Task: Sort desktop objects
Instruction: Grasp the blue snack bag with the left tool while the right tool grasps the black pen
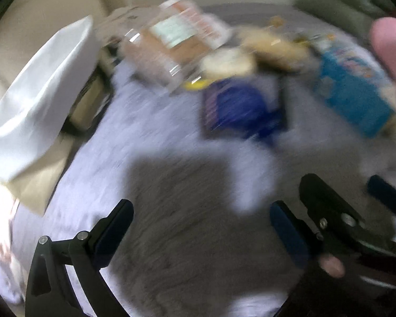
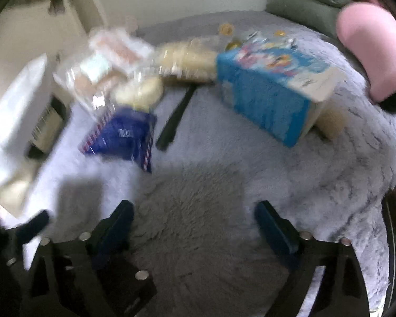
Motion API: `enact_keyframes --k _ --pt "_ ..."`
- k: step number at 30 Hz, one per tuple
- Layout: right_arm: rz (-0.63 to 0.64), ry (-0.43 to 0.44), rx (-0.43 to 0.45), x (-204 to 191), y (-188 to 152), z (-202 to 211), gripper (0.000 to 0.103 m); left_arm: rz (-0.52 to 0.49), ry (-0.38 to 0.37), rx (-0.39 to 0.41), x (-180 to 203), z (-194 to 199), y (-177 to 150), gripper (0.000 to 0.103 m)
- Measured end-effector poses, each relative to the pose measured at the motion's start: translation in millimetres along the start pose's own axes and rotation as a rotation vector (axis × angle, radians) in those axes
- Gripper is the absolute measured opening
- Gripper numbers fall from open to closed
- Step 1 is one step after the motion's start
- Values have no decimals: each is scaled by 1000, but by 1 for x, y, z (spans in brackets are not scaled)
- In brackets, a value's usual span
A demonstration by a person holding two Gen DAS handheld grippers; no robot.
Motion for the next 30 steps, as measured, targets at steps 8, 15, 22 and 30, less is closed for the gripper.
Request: enact_keyframes --k 8,15,22,30 --pt "-107 64 156 41 30 35 92 -139 -5 141 37 2 50 102" --pt "-145 23 195 68 31 48 82 19 -107 98 15 -40 77 94" --pt "88 -17 177 19 44 39 58 122 -173 39 -11 -56 73 44" --pt "70 81 94 -15 56 -2 46 173 -119 45 -50 -56 66 43"
Point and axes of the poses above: each gripper's, at about its wrist camera, not at the fingertips, and z roughly against the way its jaws point, x to its right, y to its top, the point moved 7 cm from there along -z, roughly the way its jaws point, and after that the axes turned 4 degrees about x, right-handed, at the moved point
